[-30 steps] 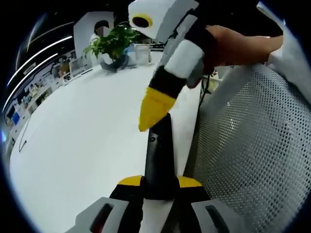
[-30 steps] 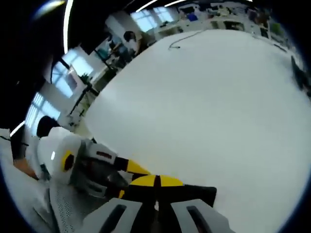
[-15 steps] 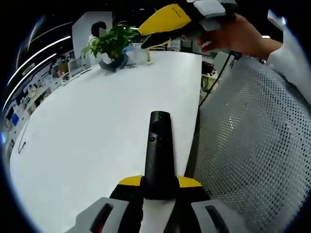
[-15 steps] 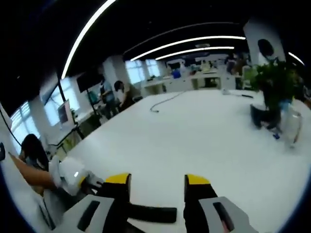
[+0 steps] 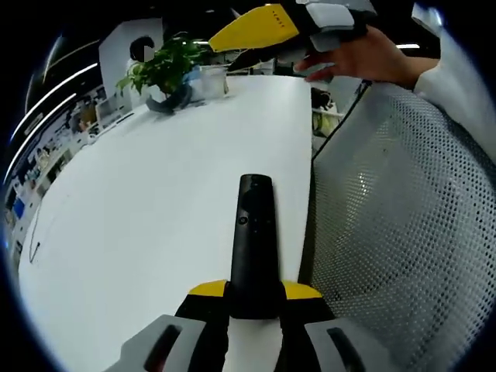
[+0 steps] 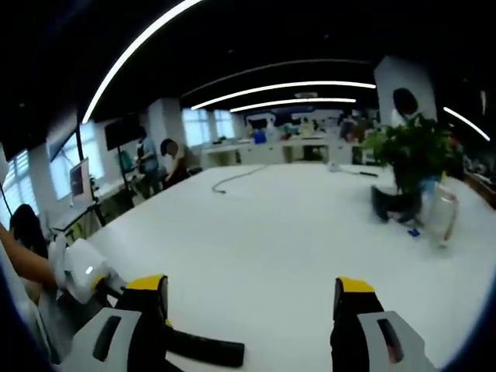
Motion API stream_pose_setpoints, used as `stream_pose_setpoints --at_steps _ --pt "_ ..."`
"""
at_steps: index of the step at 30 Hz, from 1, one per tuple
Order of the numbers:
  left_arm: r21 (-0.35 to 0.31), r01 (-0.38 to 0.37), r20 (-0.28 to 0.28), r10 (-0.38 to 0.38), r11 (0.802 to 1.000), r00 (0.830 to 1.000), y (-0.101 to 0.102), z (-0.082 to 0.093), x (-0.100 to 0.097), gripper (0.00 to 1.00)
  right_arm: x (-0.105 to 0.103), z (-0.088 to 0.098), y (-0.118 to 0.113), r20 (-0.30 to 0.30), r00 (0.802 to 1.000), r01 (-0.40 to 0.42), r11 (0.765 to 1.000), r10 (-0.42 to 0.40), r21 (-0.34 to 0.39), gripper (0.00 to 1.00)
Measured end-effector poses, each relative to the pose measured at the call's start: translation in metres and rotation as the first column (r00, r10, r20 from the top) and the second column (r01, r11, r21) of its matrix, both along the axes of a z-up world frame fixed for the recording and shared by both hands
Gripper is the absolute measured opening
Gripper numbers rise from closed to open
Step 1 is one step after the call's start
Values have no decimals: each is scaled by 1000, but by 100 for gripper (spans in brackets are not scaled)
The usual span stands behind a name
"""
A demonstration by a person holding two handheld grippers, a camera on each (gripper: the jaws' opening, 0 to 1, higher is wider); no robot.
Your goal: Press the specified remote control buttons in sequence, fully releasing each button before pressing the next.
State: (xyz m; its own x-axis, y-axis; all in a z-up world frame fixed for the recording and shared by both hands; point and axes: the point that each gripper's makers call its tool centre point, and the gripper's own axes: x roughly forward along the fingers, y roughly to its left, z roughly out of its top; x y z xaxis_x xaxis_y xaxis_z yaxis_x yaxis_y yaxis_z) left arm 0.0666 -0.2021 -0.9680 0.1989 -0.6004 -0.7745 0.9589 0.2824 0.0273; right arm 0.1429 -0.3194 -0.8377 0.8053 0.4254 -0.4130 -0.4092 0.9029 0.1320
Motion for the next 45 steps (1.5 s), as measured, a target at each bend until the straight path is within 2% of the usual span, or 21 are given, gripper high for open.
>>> stream_pose_setpoints --at_steps 2,8,14,27,38,45 --pt "5 11 -4 -11 1000 1000 1 1 3 23 0 0 -1 -2 1000 8 1000 -8 4 94" --pt "36 20 -5 -19 999 1000 5 0 20 23 -1 -5 2 -34 999 -12 1000 13 13 89" --pt "71 33 38 -35 997 999 11 2 42 23 -1 -6 0 -42 999 -5 1000 6 17 89" --pt "117 2 91 -13 993 996 18 4 105 23 0 -6 -5 -46 999 17 999 -16 36 87" --pt "192 11 137 -38 981 990 35 4 154 23 0 -8 -5 -54 998 13 999 -11 32 85" --pt "216 -4 161 -32 976 987 40 9 186 23 0 -10 -6 -66 998 17 999 -15 37 84"
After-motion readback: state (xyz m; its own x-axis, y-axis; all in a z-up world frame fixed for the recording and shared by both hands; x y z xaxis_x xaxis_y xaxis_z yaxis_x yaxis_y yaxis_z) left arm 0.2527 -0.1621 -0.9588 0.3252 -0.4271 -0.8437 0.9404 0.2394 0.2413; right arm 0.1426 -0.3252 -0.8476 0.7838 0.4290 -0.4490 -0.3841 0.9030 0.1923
